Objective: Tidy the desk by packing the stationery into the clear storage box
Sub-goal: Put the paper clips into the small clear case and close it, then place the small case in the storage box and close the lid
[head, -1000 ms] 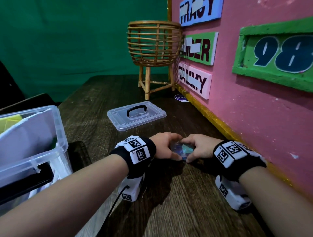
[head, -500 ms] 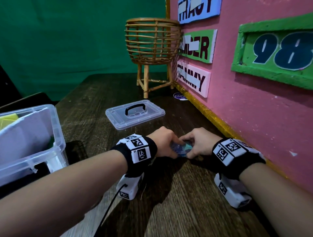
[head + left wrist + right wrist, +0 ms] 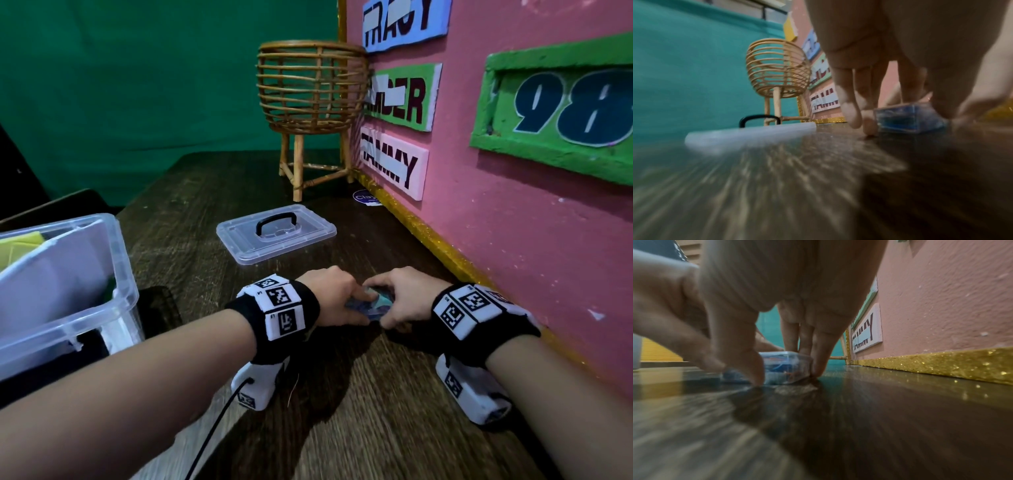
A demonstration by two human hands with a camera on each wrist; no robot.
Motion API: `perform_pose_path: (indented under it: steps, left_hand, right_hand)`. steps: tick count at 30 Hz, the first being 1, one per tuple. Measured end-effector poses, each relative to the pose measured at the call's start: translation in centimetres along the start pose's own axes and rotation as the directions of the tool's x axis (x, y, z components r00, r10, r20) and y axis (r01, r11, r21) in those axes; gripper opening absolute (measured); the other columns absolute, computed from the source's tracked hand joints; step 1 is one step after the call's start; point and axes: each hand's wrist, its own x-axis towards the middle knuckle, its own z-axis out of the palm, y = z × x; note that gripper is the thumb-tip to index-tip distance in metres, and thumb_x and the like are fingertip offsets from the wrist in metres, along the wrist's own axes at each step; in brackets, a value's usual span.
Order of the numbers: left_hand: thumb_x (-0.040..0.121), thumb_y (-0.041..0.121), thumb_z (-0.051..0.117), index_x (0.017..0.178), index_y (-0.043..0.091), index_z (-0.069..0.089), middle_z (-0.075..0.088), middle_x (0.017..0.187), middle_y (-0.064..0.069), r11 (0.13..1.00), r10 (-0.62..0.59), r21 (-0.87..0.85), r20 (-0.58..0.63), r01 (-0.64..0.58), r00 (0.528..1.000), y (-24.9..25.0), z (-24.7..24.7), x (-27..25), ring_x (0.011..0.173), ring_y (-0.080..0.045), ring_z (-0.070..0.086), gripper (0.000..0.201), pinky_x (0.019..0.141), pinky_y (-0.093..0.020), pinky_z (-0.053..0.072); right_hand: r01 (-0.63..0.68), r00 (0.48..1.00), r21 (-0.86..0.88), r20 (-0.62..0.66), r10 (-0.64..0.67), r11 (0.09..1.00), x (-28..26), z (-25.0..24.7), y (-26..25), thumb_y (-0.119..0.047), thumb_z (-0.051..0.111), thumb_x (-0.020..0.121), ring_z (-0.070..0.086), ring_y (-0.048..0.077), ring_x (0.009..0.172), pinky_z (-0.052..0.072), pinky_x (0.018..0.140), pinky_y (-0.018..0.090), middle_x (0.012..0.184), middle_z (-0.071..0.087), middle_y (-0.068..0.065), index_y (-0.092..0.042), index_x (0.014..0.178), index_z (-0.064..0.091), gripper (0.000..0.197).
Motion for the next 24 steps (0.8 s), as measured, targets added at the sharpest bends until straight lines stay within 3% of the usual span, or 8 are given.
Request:
perform_pose_path:
  steps: [4,8,13,16,19,22,24]
  left_hand:
    - [0.082,0.045,0.062,0.132,0.035,0.046,0.062,0.123,-0.001,0.991,-0.074,-0.11,-0.032,0.07,0.997,-0.5,0.2,-0.2,0.108,-0.021,0.059,0.053,0.092,-0.037,0.051]
    - [0.079,0.043,0.065,0.127,0.032,0.046,0.061,0.117,-0.001,0.983,-0.12,-0.143,-0.038,0.113,0.992,-0.4,0.3,0.1,0.101,-0.019,0.06,0.052,0.087,-0.038,0.054]
    - [0.077,0.041,0.067,0.123,0.027,0.045,0.057,0.118,-0.002,0.965,-0.146,-0.227,-0.068,0.127,0.987,-0.4,0.3,0.0,0.103,-0.018,0.057,0.052,0.091,-0.039,0.052]
    - [0.084,0.046,0.058,0.125,0.022,0.043,0.055,0.121,-0.006,0.953,-0.184,-0.264,-0.113,0.149,0.976,-0.3,0.1,-0.1,0.107,-0.021,0.056,0.05,0.093,-0.037,0.049]
    - [0.092,0.045,0.047,0.128,0.018,0.042,0.055,0.124,-0.011,0.915,-0.262,-0.365,-0.212,0.173,0.941,0.2,-0.2,-0.5,0.111,-0.024,0.055,0.045,0.095,-0.034,0.045]
    - [0.092,0.043,0.048,0.131,0.019,0.041,0.056,0.128,-0.007,0.772,-0.411,-0.612,-0.276,0.172,0.869,0.8,-0.5,-1.9,0.113,-0.023,0.057,0.046,0.091,-0.027,0.043]
    - [0.089,0.039,0.057,0.129,0.021,0.044,0.056,0.129,-0.007,0.523,-0.482,-0.85,-0.233,0.065,0.845,1.4,-1.0,-3.3,0.107,-0.023,0.062,0.046,0.087,-0.03,0.051]
  right_hand:
    - [0.003,1.0,0.033,-0.029,-0.002,0.999,0.2,0.1,0.1,-0.02,0.073,0.071,0.053,0.008,0.088,0.04,0.075,0.022,0.099,0.053,-0.009,-0.026,0.127,0.052,0.06]
    - [-0.001,1.0,0.05,-0.03,0.002,0.999,0.4,0.1,0.1,-0.021,0.074,0.07,0.054,0.009,0.095,0.043,0.081,0.022,0.103,0.054,-0.009,-0.022,0.127,0.052,0.061]
    - [0.008,0.999,0.078,-0.048,-0.005,0.997,0.4,0.1,0.3,-0.02,0.077,0.067,0.056,0.01,0.097,0.047,0.084,0.024,0.104,0.057,-0.007,-0.024,0.121,0.054,0.059]
    - [0.041,0.99,0.123,-0.136,-0.024,0.992,0.3,0.0,0.3,-0.026,0.08,0.062,0.058,0.009,0.093,0.05,0.081,0.025,0.102,0.059,-0.007,-0.027,0.113,0.057,0.056]
    - [0.118,0.942,0.196,-0.332,-0.048,0.974,-0.6,-0.2,-0.2,-0.029,0.079,0.059,0.057,0.009,0.095,0.051,0.084,0.027,0.106,0.058,-0.007,-0.027,0.11,0.058,0.055]
    - [0.274,0.828,0.176,-0.543,-0.139,0.945,-2.1,0.2,-1.5,-0.021,0.077,0.063,0.055,0.008,0.103,0.05,0.091,0.028,0.115,0.054,-0.005,-0.024,0.118,0.054,0.06]
    - [0.403,0.73,0.194,-0.658,-0.186,0.895,-3.5,0.6,-2.7,-0.013,0.076,0.065,0.057,0.009,0.103,0.052,0.089,0.021,0.115,0.054,-0.007,-0.024,0.12,0.051,0.061]
